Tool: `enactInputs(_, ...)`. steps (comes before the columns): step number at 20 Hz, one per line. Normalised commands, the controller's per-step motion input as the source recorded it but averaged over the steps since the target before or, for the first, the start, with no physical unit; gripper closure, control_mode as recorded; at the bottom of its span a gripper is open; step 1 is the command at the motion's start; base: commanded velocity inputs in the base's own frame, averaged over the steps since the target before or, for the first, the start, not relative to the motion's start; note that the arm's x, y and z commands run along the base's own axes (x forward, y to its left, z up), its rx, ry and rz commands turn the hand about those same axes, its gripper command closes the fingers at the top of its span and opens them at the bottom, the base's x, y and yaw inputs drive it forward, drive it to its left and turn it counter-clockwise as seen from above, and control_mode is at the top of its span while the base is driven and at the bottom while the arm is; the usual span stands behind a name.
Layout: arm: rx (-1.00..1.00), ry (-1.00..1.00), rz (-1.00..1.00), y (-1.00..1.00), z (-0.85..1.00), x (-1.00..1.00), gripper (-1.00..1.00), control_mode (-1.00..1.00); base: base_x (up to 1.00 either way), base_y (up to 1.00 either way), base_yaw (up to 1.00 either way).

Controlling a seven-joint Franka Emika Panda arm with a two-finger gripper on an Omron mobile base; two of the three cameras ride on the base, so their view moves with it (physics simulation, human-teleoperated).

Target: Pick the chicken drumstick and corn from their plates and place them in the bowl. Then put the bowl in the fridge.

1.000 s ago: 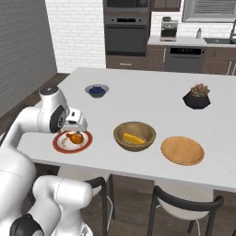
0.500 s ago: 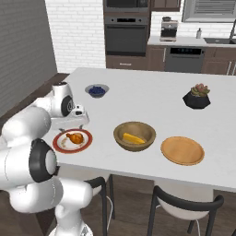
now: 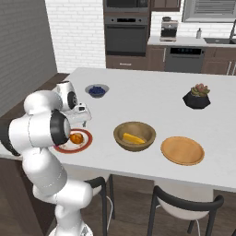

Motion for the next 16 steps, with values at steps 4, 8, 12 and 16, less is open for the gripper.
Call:
enactInputs(4,0.02,0.0,0.0,0.0,-0.54,0.03,-1.0,-1.0,0.0,0.0,0.0)
enactInputs(8,0.02,0.0,0.0,0.04,-0.33,-0.05,-1.0,-1.0,0.0,0.0,0.0)
enactInputs(12,0.0,0.0,0.01,0.0,-0.24,-0.05,-1.0,-1.0,0.0,0.0,0.0)
enactInputs(16,0.0,0.0,0.05,0.06,-0.26,0.0,-1.0,-1.0,0.0,0.0,0.0)
